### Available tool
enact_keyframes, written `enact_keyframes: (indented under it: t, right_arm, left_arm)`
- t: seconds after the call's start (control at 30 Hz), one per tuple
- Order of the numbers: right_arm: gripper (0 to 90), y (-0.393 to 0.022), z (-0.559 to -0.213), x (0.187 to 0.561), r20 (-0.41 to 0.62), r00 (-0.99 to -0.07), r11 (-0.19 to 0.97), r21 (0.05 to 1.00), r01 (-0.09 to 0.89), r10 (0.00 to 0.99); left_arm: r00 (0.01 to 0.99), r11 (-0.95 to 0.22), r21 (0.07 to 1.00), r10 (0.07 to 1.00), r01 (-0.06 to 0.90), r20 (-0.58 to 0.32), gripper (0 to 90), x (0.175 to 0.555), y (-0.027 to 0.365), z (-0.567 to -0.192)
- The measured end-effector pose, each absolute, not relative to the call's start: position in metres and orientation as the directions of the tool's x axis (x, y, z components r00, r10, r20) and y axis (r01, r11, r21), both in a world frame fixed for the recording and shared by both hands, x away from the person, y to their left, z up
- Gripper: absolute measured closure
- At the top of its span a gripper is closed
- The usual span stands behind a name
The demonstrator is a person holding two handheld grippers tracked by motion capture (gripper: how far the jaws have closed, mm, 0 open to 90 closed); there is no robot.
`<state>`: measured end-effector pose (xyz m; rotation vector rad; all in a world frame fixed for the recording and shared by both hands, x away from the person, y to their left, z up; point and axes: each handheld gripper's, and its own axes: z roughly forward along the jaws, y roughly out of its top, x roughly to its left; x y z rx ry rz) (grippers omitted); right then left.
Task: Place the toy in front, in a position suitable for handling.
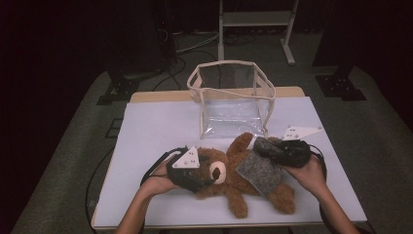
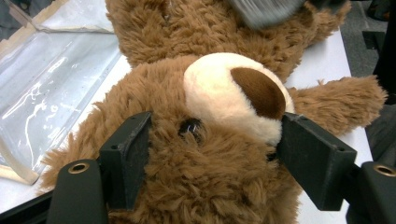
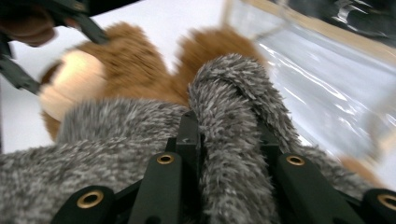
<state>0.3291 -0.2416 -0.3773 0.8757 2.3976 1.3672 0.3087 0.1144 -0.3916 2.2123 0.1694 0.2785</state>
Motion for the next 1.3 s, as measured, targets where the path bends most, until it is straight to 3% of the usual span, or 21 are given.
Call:
enact_keyframes:
  t: [0.23,0.37,0.53,0.73,1.07,1.3]
  right_arm:
    - [70.8,-0.284,-0.391,0.336,0.113,-0.704,0.315,0.836,0.448,0.701]
    - [70.8,-0.296,-0.397,0.342,0.142,-0.671,0.276,0.835,0.476,0.727]
    - [70.8,-0.283,-0.386,0.337,0.143,-0.699,0.268,0.855,0.444,0.7]
    - [70.7,-0.255,-0.38,0.334,0.068,-0.746,0.347,0.854,0.387,0.662]
    - [70.6,-0.295,-0.395,0.343,0.113,-0.658,0.283,0.839,0.464,0.744]
    - [70.5,-0.272,-0.385,0.345,0.114,-0.71,0.309,0.844,0.438,0.695]
  left_arm:
    - [0.955,-0.654,0.757,0.222,-0.004,0.197,19.8,0.307,0.107,-0.399]
    - [0.956,-0.647,0.762,0.226,0.001,0.19,20.8,0.307,0.108,-0.398]
    - [0.956,-0.645,0.764,0.225,0.004,0.186,22.4,0.307,0.108,-0.399]
    - [0.957,-0.65,0.76,0.216,-0.004,0.191,22.6,0.306,0.109,-0.398]
    - [0.96,-0.64,0.768,0.219,0.007,0.174,22.7,0.307,0.11,-0.398]
    - [0.961,-0.639,0.769,0.219,0.011,0.168,22.8,0.306,0.109,-0.398]
